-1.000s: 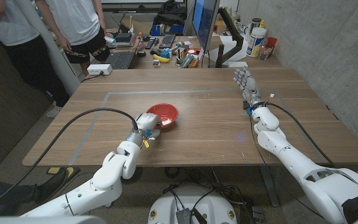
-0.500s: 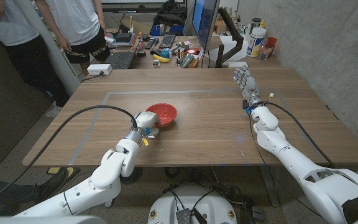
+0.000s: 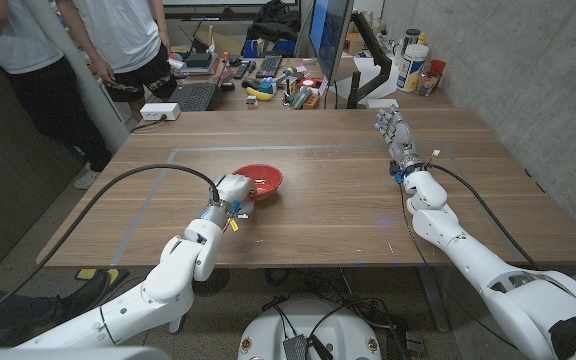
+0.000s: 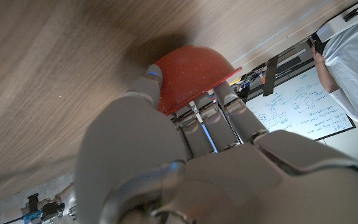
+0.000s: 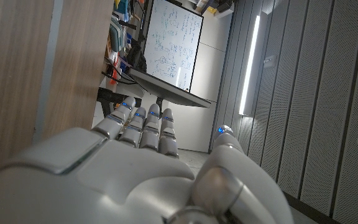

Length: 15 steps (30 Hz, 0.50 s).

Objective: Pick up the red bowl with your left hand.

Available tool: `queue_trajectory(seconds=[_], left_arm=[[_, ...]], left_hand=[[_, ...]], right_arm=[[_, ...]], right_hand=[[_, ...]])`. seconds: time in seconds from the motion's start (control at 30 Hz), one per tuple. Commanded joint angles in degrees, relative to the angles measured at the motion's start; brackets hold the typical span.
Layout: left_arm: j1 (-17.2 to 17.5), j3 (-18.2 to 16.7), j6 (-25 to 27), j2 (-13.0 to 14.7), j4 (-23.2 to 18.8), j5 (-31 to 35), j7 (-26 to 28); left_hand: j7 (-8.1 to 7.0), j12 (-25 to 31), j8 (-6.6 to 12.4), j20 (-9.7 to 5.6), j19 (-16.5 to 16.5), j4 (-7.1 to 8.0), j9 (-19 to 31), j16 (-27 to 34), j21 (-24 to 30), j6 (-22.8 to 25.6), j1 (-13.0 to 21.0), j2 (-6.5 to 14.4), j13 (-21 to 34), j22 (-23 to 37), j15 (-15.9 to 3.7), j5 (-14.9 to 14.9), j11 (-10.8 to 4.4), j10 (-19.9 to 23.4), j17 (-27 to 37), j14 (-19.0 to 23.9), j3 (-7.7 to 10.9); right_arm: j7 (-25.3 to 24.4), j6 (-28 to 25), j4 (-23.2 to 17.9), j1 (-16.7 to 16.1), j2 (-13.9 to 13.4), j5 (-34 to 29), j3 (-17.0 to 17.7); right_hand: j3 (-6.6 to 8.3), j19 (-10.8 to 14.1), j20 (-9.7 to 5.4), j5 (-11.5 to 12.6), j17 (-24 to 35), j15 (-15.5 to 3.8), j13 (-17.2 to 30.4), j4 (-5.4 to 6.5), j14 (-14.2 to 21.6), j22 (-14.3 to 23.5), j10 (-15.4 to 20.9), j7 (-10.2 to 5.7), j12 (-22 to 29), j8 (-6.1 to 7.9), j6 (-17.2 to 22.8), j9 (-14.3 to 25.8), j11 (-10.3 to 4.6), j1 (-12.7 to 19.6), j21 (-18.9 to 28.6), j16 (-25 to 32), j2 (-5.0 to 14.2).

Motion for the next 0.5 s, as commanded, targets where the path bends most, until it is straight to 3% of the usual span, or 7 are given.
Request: queue_trajectory(seconds=[0.03, 0.5], left_arm=[[0.20, -0.66, 0.22, -0.13, -0.72, 1.77, -0.89], [0.28, -1.33, 0.22, 0.15, -2.06, 4.90, -3.12]], left_hand=[[0.77, 0.27, 0.14, -6.38, 0.30, 0.83, 0.46, 0.18, 0.13, 3.89, 0.73, 0.73, 0.32, 0.17, -3.81, 0.23, -0.14, 0.20, 0.10, 0.29, 1.53], [0.77, 0.05, 0.05, -6.11, -0.38, 0.83, 0.50, -0.14, -0.17, 3.88, 0.86, 0.61, 0.80, 0.24, -3.73, 0.23, -0.08, -0.47, 0.06, -0.55, 1.84]], right_arm=[[0.19, 0.16, 0.24, 0.31, 0.04, 0.01, 0.02], [0.21, -0.01, 0.05, 0.44, 0.09, 0.14, 0.06]], right_hand=[[-0.11, 0.21, -0.06, 0.35, 0.17, 0.00, 0.30, 0.03, 0.32, 0.29, 0.41, -0.12, -0.14, -0.12, 0.59, 0.26, 0.21, -0.46, -0.28, 0.22, 0.26], [-0.15, 0.22, -0.05, 0.37, 0.17, -0.01, 0.30, 0.02, 0.33, 0.29, 0.47, -0.18, -0.13, -0.11, 0.62, 0.26, 0.20, -0.48, -0.27, 0.21, 0.26]])
